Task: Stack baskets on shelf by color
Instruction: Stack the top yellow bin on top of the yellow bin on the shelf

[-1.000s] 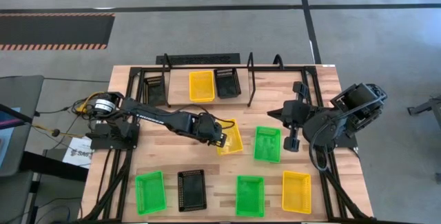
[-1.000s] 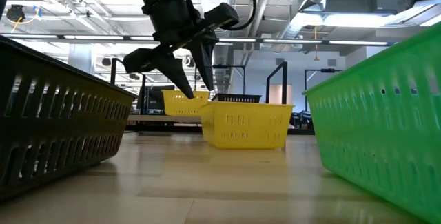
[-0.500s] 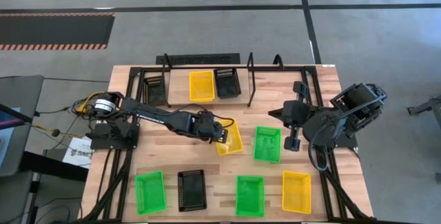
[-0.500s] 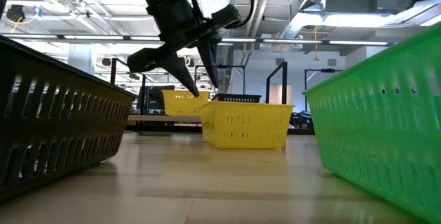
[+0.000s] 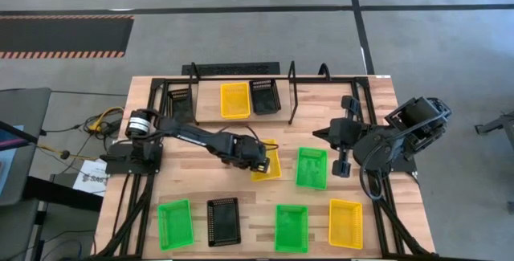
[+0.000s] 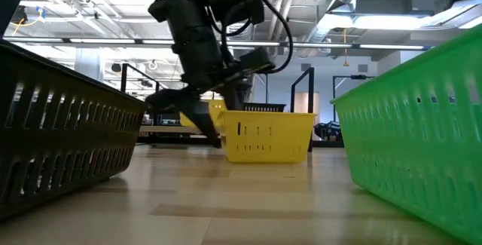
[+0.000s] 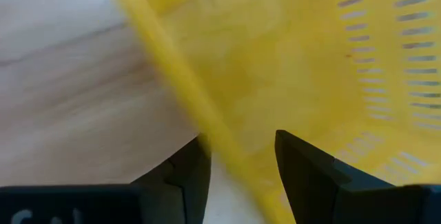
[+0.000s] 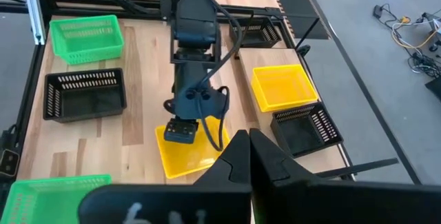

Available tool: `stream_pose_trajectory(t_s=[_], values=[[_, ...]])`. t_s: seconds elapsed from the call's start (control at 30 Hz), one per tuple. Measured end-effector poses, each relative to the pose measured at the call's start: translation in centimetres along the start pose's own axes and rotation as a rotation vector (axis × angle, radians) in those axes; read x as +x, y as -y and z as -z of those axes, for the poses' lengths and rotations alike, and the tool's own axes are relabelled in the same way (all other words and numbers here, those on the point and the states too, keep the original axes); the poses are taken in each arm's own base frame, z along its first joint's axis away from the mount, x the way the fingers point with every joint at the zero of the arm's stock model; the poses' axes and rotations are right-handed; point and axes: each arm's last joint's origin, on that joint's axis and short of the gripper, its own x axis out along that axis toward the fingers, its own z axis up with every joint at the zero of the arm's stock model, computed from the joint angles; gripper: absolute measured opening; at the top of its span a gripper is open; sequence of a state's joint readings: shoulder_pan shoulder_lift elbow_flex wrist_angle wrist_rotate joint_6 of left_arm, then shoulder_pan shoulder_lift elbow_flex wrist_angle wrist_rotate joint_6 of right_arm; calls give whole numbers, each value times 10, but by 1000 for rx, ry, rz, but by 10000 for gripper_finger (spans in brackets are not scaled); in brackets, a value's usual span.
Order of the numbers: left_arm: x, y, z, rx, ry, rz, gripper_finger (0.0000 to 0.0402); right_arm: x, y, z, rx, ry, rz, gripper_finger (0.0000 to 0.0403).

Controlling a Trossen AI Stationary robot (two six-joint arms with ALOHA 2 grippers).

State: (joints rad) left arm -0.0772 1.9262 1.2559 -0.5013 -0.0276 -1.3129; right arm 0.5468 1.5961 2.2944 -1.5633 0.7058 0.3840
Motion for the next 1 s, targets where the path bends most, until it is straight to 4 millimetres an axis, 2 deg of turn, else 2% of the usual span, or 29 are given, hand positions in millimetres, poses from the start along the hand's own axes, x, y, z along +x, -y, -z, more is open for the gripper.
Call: stream_pose_trajectory(t_s=[0.13, 0.3, 0.47, 0.57, 0.7, 0.83, 0.9, 1.0], values=[[-1, -2, -7, 24, -29, 1, 113, 0, 0, 0, -1, -1, 0, 6], [-2, -4, -8, 107, -54, -11, 16, 0, 0, 0, -2, -2, 0, 6], [-2, -9, -6, 159, -62, -64, 2, 0, 0, 0, -4, -3, 1, 6], [-14, -8, -7, 179, -61, -47, 0, 0, 0, 0, -4, -3, 1, 6], [-61, 3, -11, 180, -9, 2, 0, 0, 0, 0, -4, -3, 1, 6], [-131, 11, -16, 185, 182, 26, 0, 0, 0, 0, -4, -3, 1, 6], [-164, 5, -18, 159, 310, -11, 0, 0, 0, 0, -4, -3, 1, 6], [-202, -12, -28, 64, 490, -86, 0, 0, 0, 0, -4, -2, 3, 6]])
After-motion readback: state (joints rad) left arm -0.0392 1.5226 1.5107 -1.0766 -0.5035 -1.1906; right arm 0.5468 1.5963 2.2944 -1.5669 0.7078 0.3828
